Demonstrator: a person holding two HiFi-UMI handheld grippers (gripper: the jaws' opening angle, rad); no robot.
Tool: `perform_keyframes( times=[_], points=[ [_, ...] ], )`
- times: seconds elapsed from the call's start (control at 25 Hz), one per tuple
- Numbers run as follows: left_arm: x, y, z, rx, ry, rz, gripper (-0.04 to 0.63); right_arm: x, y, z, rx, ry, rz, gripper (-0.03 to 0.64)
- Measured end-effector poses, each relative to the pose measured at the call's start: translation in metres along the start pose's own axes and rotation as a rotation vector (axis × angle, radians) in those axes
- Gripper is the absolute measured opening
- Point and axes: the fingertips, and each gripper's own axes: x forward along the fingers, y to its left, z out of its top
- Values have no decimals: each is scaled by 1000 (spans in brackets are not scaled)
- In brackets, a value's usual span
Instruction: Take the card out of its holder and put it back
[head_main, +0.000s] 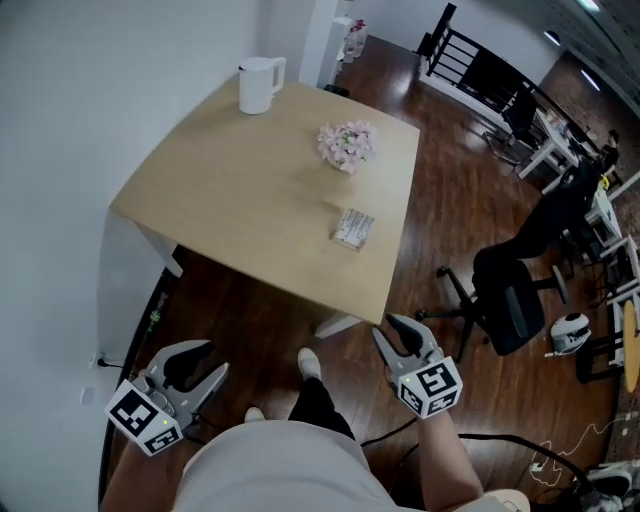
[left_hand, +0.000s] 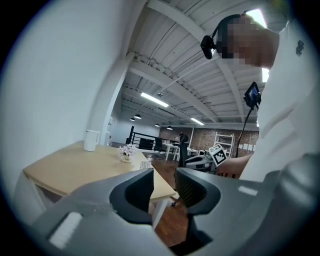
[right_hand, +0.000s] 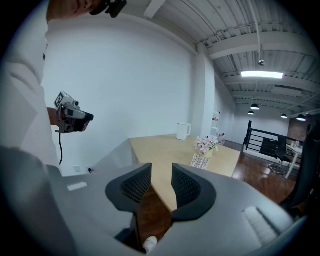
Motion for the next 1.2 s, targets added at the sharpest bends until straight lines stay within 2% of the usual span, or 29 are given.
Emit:
perform_keyframes(
  times=[0.2,0.36,0.56,0.76,0.92,1.2],
  points=[
    [-25,-24,-29,-21,26,-110,141,-76,67,-19,35,32,-104,118],
    [-34,-48,-36,-8,32,-165,141,-114,101,-28,42,54,-147,107],
    [-33,-80,-35,7,14,-234,141,-148,122,-30,39,35,-180,103],
    [-13,-129,-42,42,30,-307,141,-196,129,-40,30,23,-228,98],
    [0,-178,-48,86,58,-368,141,-238,148,-61,-39,41,-230,97],
    [19,-253,-48,172,70,-350,141,-313,169,-99,-35,15,-223,97]
  ],
)
